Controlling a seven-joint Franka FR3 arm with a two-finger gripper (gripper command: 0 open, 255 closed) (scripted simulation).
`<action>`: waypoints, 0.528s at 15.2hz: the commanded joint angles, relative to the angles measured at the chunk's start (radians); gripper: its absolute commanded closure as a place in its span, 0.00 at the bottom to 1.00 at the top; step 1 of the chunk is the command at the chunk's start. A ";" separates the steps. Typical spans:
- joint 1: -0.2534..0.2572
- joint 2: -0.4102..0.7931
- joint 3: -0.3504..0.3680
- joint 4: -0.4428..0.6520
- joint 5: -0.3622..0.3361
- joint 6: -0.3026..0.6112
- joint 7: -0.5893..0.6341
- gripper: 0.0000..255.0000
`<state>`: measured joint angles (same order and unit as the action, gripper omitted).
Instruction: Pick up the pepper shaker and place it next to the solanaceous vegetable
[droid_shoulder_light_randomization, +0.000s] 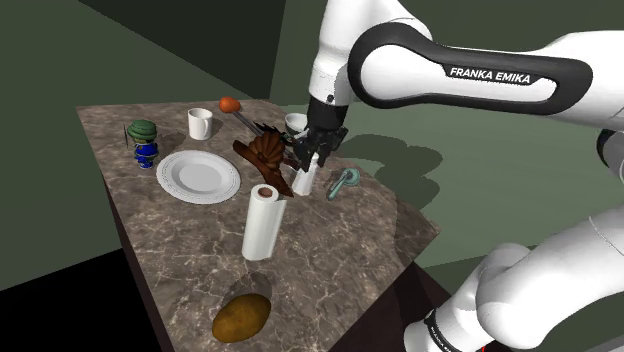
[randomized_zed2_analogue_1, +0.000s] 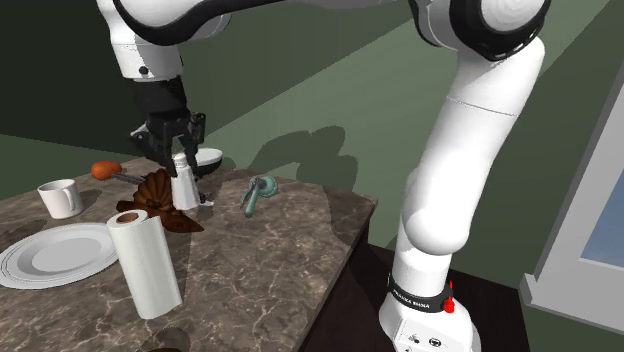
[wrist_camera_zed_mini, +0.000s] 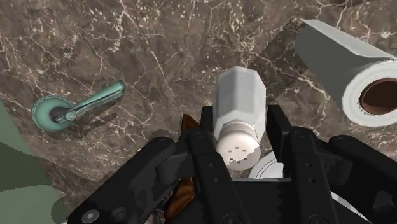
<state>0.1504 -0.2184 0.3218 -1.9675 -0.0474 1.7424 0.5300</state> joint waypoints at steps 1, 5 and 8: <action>0.013 0.067 0.033 0.069 -0.014 -0.009 0.053 1.00; 0.048 0.197 0.090 0.211 -0.056 -0.040 0.153 1.00; 0.085 0.307 0.124 0.337 -0.099 -0.074 0.227 1.00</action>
<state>0.2195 0.0527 0.4308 -1.6746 -0.1327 1.6826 0.7243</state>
